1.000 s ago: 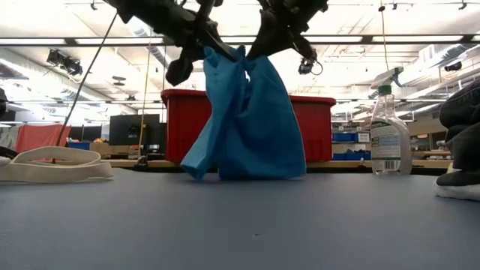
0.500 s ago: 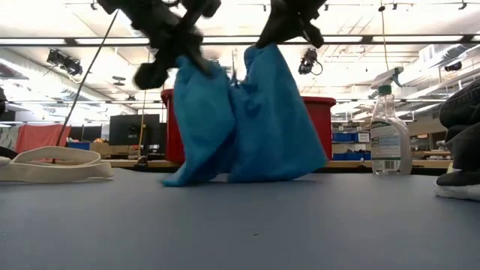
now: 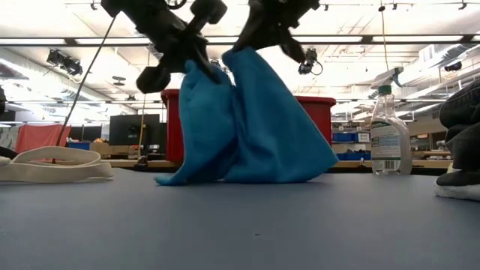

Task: Fold laundry
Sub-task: Fold the light blue boxer

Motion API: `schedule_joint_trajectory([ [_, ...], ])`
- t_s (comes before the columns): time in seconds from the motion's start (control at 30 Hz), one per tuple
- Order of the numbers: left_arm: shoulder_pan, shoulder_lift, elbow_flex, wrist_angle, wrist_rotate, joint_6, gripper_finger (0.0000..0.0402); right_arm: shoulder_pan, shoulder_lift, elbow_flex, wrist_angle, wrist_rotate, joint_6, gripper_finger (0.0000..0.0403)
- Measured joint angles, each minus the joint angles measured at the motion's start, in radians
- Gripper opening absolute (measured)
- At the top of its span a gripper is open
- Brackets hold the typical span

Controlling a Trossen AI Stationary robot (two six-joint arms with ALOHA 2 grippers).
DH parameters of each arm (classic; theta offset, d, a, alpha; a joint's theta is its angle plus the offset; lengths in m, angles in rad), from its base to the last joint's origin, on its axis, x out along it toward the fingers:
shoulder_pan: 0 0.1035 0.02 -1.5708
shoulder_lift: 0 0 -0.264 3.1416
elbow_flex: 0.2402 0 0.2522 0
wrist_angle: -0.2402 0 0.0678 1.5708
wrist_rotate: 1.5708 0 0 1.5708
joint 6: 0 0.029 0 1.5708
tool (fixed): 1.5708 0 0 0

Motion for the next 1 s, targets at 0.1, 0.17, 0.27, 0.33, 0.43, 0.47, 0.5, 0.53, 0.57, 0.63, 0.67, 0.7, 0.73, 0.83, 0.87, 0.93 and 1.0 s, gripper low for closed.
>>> schedule_joint_trajectory([
  [0.1, 0.012, -0.001, 0.000, 0.041, 0.004, 0.031, 0.0040, 0.004, 0.026, 0.000, 0.031, -0.035, -0.006, 0.0062],
  [0.17, 0.019, -0.008, 0.000, 0.045, 0.005, 0.034, 0.0062, 0.004, 0.034, 0.000, 0.044, -0.042, -0.017, 0.0089],
  [0.27, 0.037, -0.011, 0.001, 0.047, 0.004, -0.006, 0.0098, 0.003, 0.033, 0.000, 0.043, -0.041, -0.045, 0.0129],
  [0.33, 0.048, -0.010, 0.000, 0.043, 0.004, -0.041, 0.0121, 0.002, 0.033, 0.000, 0.045, -0.037, -0.075, 0.0153],
  [0.43, 0.065, -0.010, 0.000, 0.054, 0.005, -0.056, 0.0148, -0.002, 0.033, 0.000, 0.056, -0.037, -0.093, 0.0181],
  [0.47, 0.068, -0.010, 0.000, 0.054, 0.004, -0.057, 0.0154, -0.006, 0.033, 0.000, 0.060, -0.038, -0.093, 0.0188],
  [0.5, 0.071, -0.010, 0.000, 0.054, 0.004, -0.057, 0.0159, -0.013, 0.033, 0.000, 0.061, -0.038, -0.091, 0.0193],
  [0.53, 0.073, -0.010, 0.000, 0.055, 0.005, -0.057, 0.0163, -0.020, 0.033, 0.000, 0.062, -0.037, -0.085, 0.0196],
  [0.57, 0.076, -0.010, 0.000, 0.059, 0.004, -0.057, 0.0165, -0.027, 0.033, 0.000, 0.061, -0.035, -0.078, 0.0198],
  [0.63, 0.078, -0.010, 0.000, 0.059, 0.004, -0.057, 0.0167, -0.042, 0.033, 0.000, 0.049, -0.026, -0.050, 0.0199],
  [0.67, 0.080, -0.010, 0.000, 0.059, 0.005, -0.057, 0.0167, -0.050, 0.033, 0.000, 0.031, -0.020, -0.037, 0.0199],
  [0.7, 0.083, -0.010, 0.000, 0.057, 0.005, -0.057, 0.0167, -0.056, 0.034, 0.000, 0.008, -0.014, -0.028, 0.0199],
  [0.73, 0.085, -0.010, 0.000, 0.050, 0.005, -0.057, 0.0167, -0.060, 0.041, 0.000, -0.009, -0.003, -0.021, 0.0199],
  [0.83, 0.089, -0.010, 0.000, 0.042, 0.005, -0.053, 0.0167, -0.064, 0.058, -0.001, -0.080, 0.023, 0.007, 0.0198],
  [0.87, 0.090, -0.010, 0.000, 0.043, 0.005, -0.053, 0.0167, -0.064, 0.066, -0.001, -0.085, 0.042, 0.014, 0.0198],
  [0.93, 0.089, -0.009, 0.000, 0.042, -0.003, -0.053, 0.0167, -0.071, 0.096, 0.000, -0.103, 0.057, 0.021, 0.0196],
  [1.0, 0.089, -0.004, 0.000, 0.042, -0.008, -0.041, 0.0167, -0.083, 0.135, 0.000, -0.104, 0.058, 0.029, 0.0189],
])
